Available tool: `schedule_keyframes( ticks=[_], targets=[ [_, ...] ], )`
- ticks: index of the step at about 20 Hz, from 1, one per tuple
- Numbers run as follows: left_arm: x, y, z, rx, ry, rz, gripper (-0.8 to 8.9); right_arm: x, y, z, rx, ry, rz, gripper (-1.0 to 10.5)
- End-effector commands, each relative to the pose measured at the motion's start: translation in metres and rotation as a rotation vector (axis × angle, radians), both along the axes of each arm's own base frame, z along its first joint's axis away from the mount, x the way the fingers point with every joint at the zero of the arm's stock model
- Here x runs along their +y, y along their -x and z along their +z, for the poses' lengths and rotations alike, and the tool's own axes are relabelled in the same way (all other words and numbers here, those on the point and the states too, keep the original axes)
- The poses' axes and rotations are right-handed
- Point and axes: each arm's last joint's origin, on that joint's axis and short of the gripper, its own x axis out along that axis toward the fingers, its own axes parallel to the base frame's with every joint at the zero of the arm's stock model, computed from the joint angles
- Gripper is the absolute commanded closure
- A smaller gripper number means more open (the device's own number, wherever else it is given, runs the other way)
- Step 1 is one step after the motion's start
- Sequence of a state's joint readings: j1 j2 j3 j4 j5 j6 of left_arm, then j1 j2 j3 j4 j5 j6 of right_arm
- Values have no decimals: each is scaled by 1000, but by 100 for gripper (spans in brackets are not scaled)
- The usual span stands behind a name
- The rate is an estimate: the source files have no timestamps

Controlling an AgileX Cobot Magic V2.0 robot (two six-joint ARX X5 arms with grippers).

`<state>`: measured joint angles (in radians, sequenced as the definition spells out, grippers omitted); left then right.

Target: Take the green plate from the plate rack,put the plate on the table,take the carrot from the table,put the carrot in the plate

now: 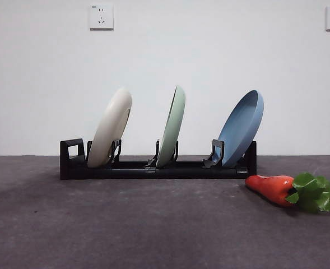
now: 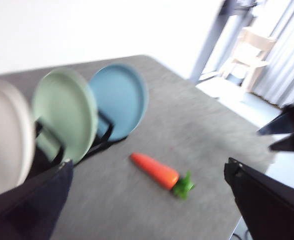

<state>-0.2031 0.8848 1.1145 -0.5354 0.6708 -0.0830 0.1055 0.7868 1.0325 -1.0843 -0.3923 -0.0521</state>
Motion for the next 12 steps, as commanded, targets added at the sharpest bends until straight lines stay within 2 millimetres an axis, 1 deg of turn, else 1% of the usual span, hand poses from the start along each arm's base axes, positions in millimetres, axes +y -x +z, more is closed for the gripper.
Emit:
schedule_keyframes(
  ticks=[1, 3, 6, 9, 12],
  targets=[
    [-27, -31, 9, 18, -6, -32, 153, 0, 0, 1, -6, -2, 2, 286],
    [-56, -60, 15, 15, -37, -33, 153, 0, 0, 1, -5, -2, 1, 286],
    [-90, -104, 15, 22, -72, -9, 153, 0, 0, 1, -5, -2, 1, 287],
    [-122, -151, 6, 46, -108, 24, 153, 0, 1, 1, -1, 0, 0, 288],
    [-145, -188, -13, 56, -132, 56, 153, 0, 1, 1, 0, 0, -1, 288]
  ],
)
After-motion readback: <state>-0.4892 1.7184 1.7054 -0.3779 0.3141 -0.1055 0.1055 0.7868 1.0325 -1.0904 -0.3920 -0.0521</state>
